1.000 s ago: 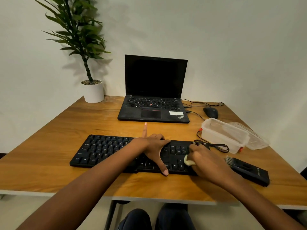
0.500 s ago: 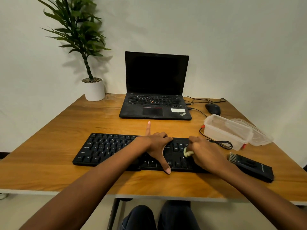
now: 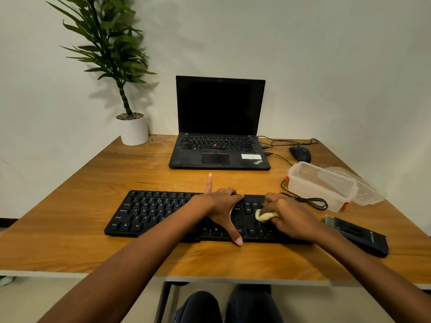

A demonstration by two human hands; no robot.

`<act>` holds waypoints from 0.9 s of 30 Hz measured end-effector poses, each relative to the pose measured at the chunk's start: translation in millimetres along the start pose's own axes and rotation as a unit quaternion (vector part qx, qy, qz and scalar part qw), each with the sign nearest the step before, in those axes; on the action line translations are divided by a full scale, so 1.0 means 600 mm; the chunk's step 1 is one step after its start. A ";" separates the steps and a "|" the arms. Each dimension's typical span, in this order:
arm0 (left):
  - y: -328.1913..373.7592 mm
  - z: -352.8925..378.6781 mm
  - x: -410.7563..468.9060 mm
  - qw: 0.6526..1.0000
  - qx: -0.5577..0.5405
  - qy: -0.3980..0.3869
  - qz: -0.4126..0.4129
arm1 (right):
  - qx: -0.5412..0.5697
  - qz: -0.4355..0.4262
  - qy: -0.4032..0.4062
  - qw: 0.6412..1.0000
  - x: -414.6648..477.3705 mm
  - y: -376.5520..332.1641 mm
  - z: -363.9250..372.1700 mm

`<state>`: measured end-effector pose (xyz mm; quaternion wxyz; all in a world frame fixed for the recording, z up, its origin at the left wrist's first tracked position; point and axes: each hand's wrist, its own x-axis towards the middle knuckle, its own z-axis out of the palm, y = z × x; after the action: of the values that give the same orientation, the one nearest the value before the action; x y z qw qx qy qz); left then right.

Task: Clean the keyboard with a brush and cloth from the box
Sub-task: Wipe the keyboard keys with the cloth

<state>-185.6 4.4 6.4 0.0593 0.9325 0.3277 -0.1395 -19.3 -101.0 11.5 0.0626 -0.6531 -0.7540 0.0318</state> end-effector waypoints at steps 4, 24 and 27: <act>-0.001 0.005 0.000 1.000 -0.005 0.006 0.004 | -0.019 -0.031 -0.001 0.999 0.012 -0.004 0.003; 0.000 -0.004 0.003 0.999 0.033 0.002 -0.002 | 0.040 -0.142 -0.115 0.982 0.035 -0.016 -0.020; 0.001 -0.005 0.004 1.000 0.020 -0.006 -0.007 | 0.139 -0.056 -0.029 0.988 0.045 0.032 -0.047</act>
<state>-182.6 5.8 8.5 0.0419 0.9305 0.3306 -0.1522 -0.6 -72.7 38.3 0.1325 -0.5934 -0.7793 0.1518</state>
